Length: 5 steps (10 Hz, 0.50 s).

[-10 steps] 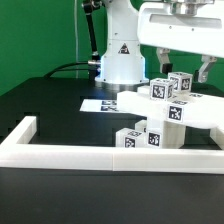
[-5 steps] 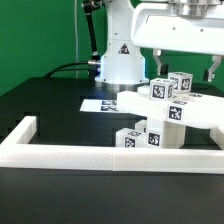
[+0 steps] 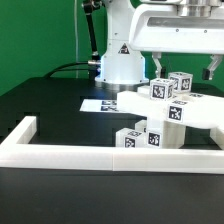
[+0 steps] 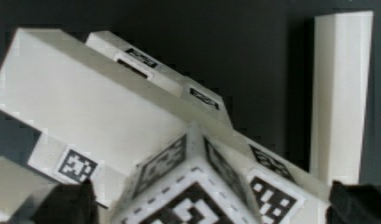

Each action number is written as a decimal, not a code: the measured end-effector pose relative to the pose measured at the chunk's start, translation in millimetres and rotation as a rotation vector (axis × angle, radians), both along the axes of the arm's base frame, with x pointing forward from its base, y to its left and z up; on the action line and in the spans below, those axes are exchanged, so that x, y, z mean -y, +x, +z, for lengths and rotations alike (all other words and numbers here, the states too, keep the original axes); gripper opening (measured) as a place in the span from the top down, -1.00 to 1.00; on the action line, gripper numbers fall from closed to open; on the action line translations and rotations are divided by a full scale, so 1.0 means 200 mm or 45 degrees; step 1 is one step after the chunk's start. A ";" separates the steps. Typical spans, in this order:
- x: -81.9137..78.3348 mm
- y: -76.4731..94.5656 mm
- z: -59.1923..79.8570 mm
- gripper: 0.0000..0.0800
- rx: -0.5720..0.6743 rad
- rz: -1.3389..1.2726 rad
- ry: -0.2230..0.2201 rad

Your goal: Assemble chair

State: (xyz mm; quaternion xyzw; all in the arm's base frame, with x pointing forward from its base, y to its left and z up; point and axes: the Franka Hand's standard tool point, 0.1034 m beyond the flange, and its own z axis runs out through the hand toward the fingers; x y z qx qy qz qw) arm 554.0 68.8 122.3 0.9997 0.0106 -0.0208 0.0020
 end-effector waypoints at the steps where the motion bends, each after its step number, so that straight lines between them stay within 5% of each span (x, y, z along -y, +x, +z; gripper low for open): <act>1: 0.01 0.00 0.00 -0.62 -0.001 0.137 0.002; 5: 0.03 0.01 0.00 -0.62 -0.004 0.431 0.005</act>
Offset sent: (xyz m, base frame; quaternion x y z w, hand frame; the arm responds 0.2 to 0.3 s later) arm 0.0017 0.0008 0.0001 -0.0005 -0.0007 -0.1280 0.9918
